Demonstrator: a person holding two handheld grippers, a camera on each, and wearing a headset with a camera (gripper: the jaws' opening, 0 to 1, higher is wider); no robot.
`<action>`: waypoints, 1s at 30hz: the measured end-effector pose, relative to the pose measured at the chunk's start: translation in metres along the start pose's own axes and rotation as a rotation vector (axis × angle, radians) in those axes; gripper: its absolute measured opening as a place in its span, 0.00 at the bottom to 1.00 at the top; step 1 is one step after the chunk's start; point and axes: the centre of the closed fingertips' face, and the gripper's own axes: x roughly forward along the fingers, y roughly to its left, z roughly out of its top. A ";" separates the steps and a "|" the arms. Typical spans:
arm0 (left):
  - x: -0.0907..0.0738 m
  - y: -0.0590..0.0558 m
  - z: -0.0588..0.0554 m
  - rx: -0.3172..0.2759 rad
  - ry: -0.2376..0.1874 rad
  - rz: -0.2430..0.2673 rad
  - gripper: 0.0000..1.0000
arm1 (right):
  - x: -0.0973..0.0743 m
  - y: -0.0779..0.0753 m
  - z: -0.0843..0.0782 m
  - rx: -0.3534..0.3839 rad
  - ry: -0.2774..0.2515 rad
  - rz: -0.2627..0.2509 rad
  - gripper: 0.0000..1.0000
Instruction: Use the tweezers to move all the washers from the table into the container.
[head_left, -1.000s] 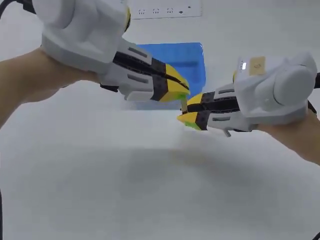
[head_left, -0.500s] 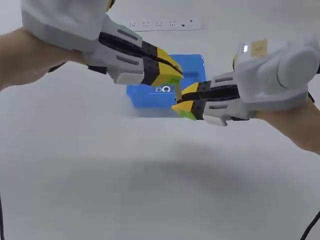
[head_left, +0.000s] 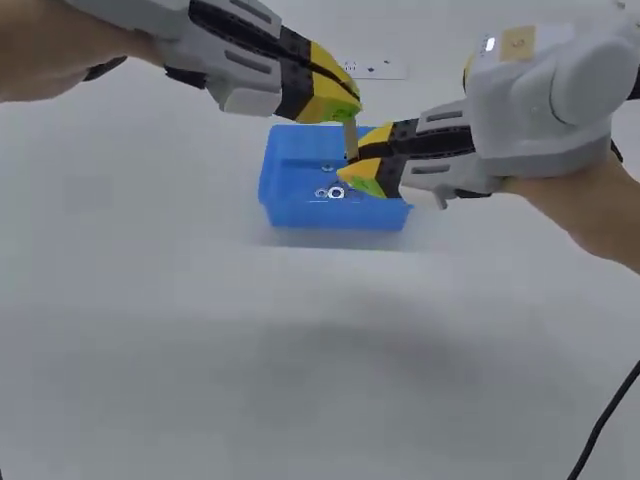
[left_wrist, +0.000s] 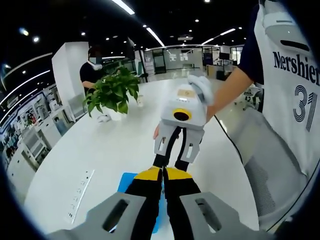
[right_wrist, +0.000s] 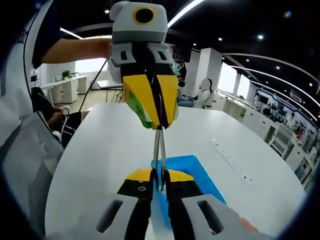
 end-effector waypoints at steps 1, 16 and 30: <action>0.000 0.003 -0.001 0.005 0.004 0.004 0.05 | 0.002 -0.002 0.000 -0.003 0.000 -0.001 0.11; 0.020 0.042 -0.036 -0.029 0.029 0.017 0.06 | 0.031 -0.036 -0.034 0.010 0.043 0.017 0.11; 0.047 0.064 -0.084 -0.112 0.062 0.013 0.06 | 0.064 -0.053 -0.081 0.067 0.095 0.028 0.11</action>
